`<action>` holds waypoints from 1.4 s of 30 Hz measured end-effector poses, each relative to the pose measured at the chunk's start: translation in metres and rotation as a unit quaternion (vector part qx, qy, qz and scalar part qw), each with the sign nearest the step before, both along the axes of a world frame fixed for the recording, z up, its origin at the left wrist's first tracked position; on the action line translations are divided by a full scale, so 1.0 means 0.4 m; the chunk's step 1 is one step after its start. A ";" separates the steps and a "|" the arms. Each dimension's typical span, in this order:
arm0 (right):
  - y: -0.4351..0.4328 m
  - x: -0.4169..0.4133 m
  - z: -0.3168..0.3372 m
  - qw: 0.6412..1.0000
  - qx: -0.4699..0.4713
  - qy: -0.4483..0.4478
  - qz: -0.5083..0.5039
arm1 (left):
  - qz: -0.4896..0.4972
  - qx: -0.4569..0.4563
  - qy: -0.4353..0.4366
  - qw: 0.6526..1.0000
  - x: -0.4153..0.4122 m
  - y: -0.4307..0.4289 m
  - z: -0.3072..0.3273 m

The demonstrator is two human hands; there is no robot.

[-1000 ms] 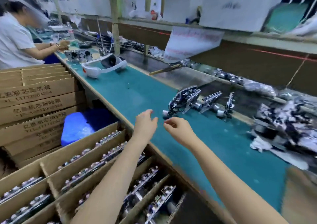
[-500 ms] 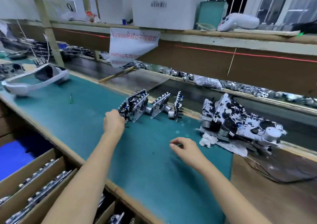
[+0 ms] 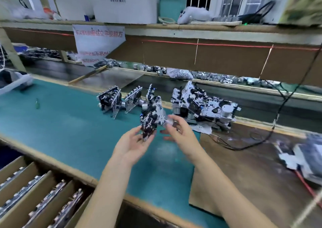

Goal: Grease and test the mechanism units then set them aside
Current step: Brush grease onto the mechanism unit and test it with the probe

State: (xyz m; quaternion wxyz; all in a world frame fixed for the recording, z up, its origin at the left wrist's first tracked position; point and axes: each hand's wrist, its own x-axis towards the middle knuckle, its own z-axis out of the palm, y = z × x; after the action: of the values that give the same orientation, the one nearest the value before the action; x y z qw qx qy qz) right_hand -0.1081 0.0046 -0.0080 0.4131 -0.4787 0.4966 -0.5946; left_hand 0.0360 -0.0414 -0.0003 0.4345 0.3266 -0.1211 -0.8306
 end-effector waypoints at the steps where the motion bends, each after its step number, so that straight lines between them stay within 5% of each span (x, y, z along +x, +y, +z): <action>1: 0.020 -0.025 0.008 0.999 -0.016 -0.041 -0.019 | -0.056 -0.007 0.008 0.998 -0.020 0.021 -0.008; 4: 0.080 -0.110 0.035 0.992 -0.031 -0.112 -0.057 | -0.207 -0.065 -0.088 0.972 -0.084 0.056 -0.053; 7: 0.132 -0.182 0.048 0.989 0.006 -0.146 -0.036 | -0.167 -0.134 -0.129 0.968 -0.149 0.071 -0.104; 14: 0.167 -0.251 0.032 0.985 0.109 -0.135 -0.005 | -0.185 -0.179 -0.025 0.966 -0.206 0.104 -0.161; 17: 0.132 -0.281 0.020 0.973 0.154 0.115 -0.126 | -0.156 -0.177 -0.022 0.971 -0.205 0.087 -0.173; 20: 0.085 -0.315 -0.031 0.854 0.178 0.427 -0.238 | -0.141 -0.184 -0.028 0.972 -0.199 0.079 -0.179; 24: 0.067 -0.309 -0.104 0.780 0.235 0.557 -0.163 | -0.123 -0.172 -0.008 0.977 -0.197 0.075 -0.181; 27: 0.073 -0.305 -0.117 0.796 0.209 0.544 -0.164 | -0.112 -0.170 -0.005 0.979 -0.195 0.075 -0.180; 33: 0.129 -0.311 -0.036 0.892 0.159 0.380 -0.184 | -0.106 -0.190 -0.019 0.976 -0.195 0.075 -0.182; 42: 0.191 -0.315 0.061 0.913 0.115 0.361 -0.154 | -0.102 -0.215 -0.066 0.969 -0.192 0.076 -0.186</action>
State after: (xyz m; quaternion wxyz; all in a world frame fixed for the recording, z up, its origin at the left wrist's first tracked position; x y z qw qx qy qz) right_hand -0.2339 0.0810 0.0166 0.1617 -0.5276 0.7442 -0.3763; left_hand -0.0409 -0.0111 -0.0746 0.3983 0.2651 -0.3582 -0.8017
